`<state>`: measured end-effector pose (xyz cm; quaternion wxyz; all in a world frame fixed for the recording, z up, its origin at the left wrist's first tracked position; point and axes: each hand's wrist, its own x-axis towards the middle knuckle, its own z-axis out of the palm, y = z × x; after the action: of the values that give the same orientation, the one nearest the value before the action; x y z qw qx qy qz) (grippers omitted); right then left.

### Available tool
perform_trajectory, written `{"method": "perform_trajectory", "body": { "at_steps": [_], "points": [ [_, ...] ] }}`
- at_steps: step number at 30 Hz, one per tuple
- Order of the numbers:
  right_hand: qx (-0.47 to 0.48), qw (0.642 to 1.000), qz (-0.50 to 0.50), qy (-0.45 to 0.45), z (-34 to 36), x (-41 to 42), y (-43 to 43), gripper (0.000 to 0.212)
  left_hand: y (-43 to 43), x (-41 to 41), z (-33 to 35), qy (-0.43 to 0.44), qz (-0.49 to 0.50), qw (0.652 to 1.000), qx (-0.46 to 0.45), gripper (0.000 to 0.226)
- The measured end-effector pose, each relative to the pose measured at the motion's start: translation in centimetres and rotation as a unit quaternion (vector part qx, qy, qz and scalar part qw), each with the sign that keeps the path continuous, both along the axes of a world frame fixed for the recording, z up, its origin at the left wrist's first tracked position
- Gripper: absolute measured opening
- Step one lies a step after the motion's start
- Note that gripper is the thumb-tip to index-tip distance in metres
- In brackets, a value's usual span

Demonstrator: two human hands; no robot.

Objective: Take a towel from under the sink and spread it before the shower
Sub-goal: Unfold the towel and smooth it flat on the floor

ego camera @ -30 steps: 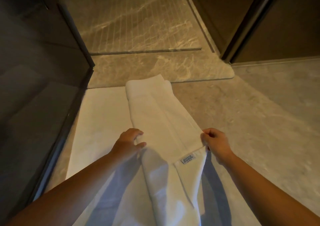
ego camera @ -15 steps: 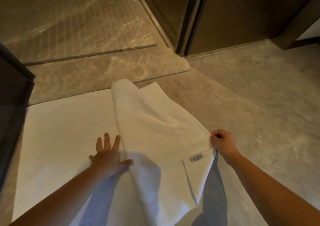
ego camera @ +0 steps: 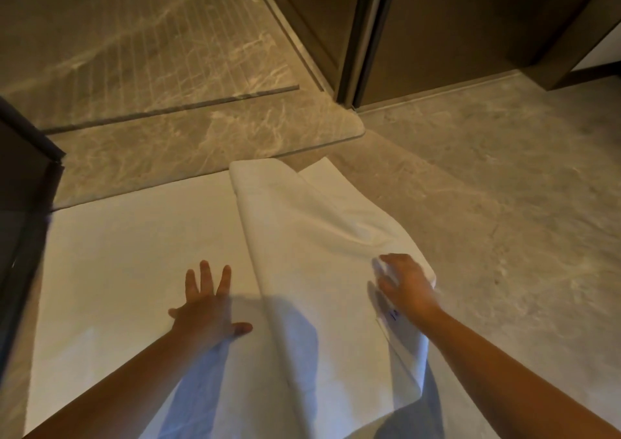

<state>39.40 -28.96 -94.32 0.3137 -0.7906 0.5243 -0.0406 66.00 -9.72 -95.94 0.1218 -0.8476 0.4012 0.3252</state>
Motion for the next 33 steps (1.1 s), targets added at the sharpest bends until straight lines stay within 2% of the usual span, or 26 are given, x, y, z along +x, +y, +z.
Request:
{"method": "perform_trajectory", "body": {
  "at_steps": [2, 4, 5, 7, 10, 21, 27, 33],
  "points": [
    [0.027, 0.991, 0.124, 0.049, -0.6, 1.9, 1.3, 0.059, 0.0, 0.1, -0.2, 0.004, 0.001, 1.0, -0.001, 0.116],
    [0.064, 0.971, 0.199, 0.113, -1.2, 3.2, 2.3, 0.085, 0.0, 0.3, -0.3, 0.003, 0.001, 1.0, -0.003, 0.117],
    [0.073, 0.962, 0.219, 0.145, -1.6, 3.5, 2.5, 0.091, 0.0, 0.4, -0.4, 0.0, -0.001, 1.0, -0.003, 0.118],
    [0.072, 0.952, 0.237, 0.179, -2.4, 3.6, 2.6, 0.089, 0.0, 0.5, -0.7, -0.007, -0.006, 1.0, -0.001, 0.119],
    [0.06, 0.948, 0.235, 0.206, -3.2, 2.5, 1.8, 0.096, 0.0, 0.6, -1.2, -0.014, -0.005, 1.0, -0.002, 0.121],
    [0.053, 0.948, 0.185, 0.255, -3.0, -3.4, -2.4, 0.108, -0.3, 0.4, -1.0, -0.029, -0.01, 0.999, 0.01, 0.119],
    [0.065, 0.944, 0.157, 0.282, -1.1, -5.2, -4.1, 0.098, 0.2, 0.5, -0.9, -0.025, -0.025, 0.999, 0.014, 0.118],
    [0.042, 0.952, 0.218, 0.213, 0.0, -1.1, -1.6, 0.089, 0.4, 0.6, -1.0, -0.002, -0.018, 1.0, 0.009, 0.119]
  ]
}}
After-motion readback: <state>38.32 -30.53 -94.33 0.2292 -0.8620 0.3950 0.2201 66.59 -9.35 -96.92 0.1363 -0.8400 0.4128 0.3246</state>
